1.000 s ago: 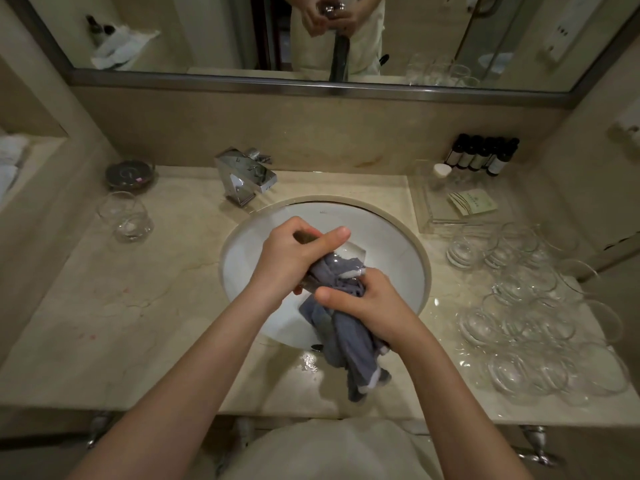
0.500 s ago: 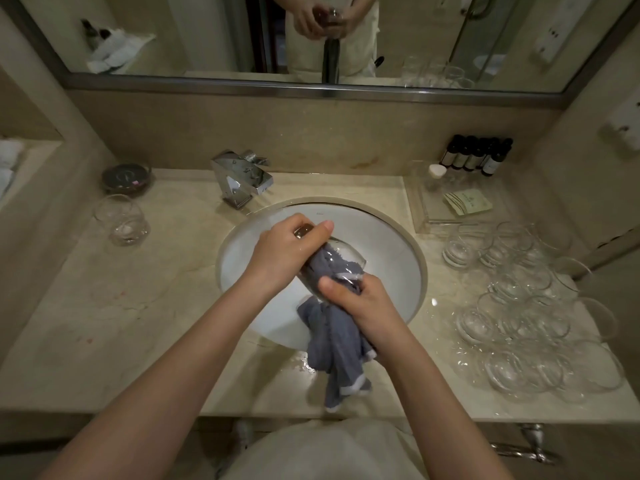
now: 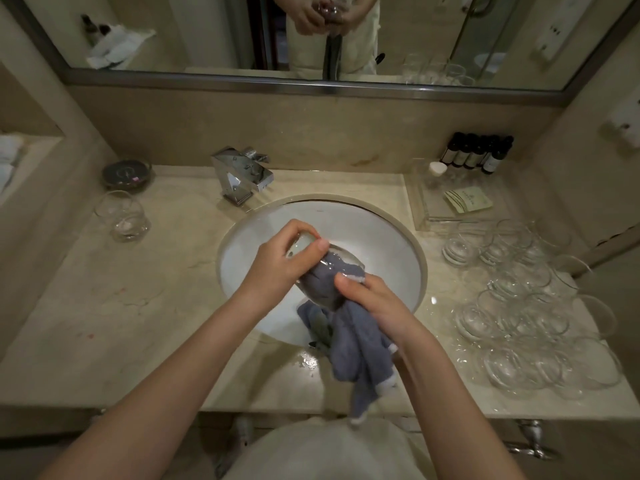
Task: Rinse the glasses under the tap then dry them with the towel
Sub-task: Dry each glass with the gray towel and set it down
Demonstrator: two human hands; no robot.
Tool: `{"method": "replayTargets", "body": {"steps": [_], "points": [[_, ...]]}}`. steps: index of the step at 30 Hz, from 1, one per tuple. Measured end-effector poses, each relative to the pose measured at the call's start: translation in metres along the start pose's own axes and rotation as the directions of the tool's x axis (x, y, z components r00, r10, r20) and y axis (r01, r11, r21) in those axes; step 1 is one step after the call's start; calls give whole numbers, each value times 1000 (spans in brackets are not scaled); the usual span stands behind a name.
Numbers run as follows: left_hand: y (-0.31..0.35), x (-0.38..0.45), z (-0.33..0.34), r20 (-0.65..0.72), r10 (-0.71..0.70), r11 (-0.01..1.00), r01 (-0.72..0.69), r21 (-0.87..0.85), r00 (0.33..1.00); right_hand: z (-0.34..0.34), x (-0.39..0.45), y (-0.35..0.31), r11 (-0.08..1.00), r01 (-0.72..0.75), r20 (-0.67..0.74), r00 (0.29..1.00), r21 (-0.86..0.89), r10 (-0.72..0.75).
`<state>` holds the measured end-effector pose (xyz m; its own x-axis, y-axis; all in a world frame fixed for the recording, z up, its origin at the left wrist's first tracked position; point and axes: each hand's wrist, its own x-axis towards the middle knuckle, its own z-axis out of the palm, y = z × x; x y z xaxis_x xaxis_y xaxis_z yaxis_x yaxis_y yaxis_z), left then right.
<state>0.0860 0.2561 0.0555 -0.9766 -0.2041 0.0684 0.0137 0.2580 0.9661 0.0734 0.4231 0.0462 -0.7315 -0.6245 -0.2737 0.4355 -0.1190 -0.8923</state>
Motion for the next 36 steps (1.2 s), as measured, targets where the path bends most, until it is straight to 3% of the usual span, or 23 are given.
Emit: {"method": "replayTargets", "body": {"steps": [2,4,5,7,9,10,13,15,17,19,21,23,24,25,27,28,29,31,32,33,34,35,36], "points": [[-8,-10,1,-64,168,986,-167,17,984,-4,-1,-3,986,-85,84,994,141,73],[-10,-15,3,-77,184,982,-180,54,980,-4,-1,-2,983,-100,94,992,152,86],[-5,-16,3,-65,117,992,-114,48,991,-3,-2,-3,989,-90,65,994,120,83],[7,-13,1,12,-221,974,222,-46,975,-3,-4,-3,999,-40,3,999,1,40],[18,-9,-4,115,-538,839,543,-22,835,-2,-6,-4,991,0,7,1000,-134,1],[18,-7,-5,126,-573,819,571,55,810,-2,-6,-4,982,5,23,1000,-188,-1],[15,-10,-2,54,-428,900,421,111,902,0,-5,-1,989,-38,26,999,-142,42],[7,-16,-2,-13,-140,983,141,115,990,-1,-4,2,993,-106,15,994,43,106],[-2,-19,-8,-3,134,968,-131,212,991,-2,-4,6,973,-144,36,990,180,140],[-4,-20,-16,48,179,957,-185,225,983,2,-3,5,972,-129,37,992,195,124],[3,-18,-20,59,-37,994,31,105,998,9,-2,2,988,-88,-3,996,125,89],[8,-10,-24,56,-400,916,401,-14,915,16,0,-1,999,-25,-25,999,-36,24],[7,-7,-25,34,-504,863,505,3,863,20,1,-2,993,-8,-20,1000,-115,6],[4,-6,-27,10,-520,854,519,37,854,24,4,-2,987,-8,-19,1000,-159,6],[-2,-10,-33,-39,-347,934,349,75,937,30,9,-1,995,-58,2,998,-78,58],[-5,-14,-37,-80,-151,983,158,96,985,33,12,0,992,-114,39,993,50,112],[-8,-18,-43,-110,90,983,-70,170,990,36,14,2,964,-178,99,982,200,160],[-15,-25,-56,-54,460,840,-415,349,886,42,16,9,877,-272,183,959,396,215],[-18,-25,-64,-5,531,781,-488,390,847,46,18,11,863,-280,194,957,420,216],[-21,-24,-72,24,518,780,-484,397,855,52,21,12,868,-260,190,962,423,195],[-22,-22,-78,11,415,842,-389,373,910,59,24,13,888,-216,167,973,406,160],[-20,-19,-83,-29,203,934,-185,306,979,66,28,14,922,-161,106,986,352,132],[-14,-16,-87,-54,-87,982,95,166,995,73,32,15,956,-116,27,993,268,113]]}}
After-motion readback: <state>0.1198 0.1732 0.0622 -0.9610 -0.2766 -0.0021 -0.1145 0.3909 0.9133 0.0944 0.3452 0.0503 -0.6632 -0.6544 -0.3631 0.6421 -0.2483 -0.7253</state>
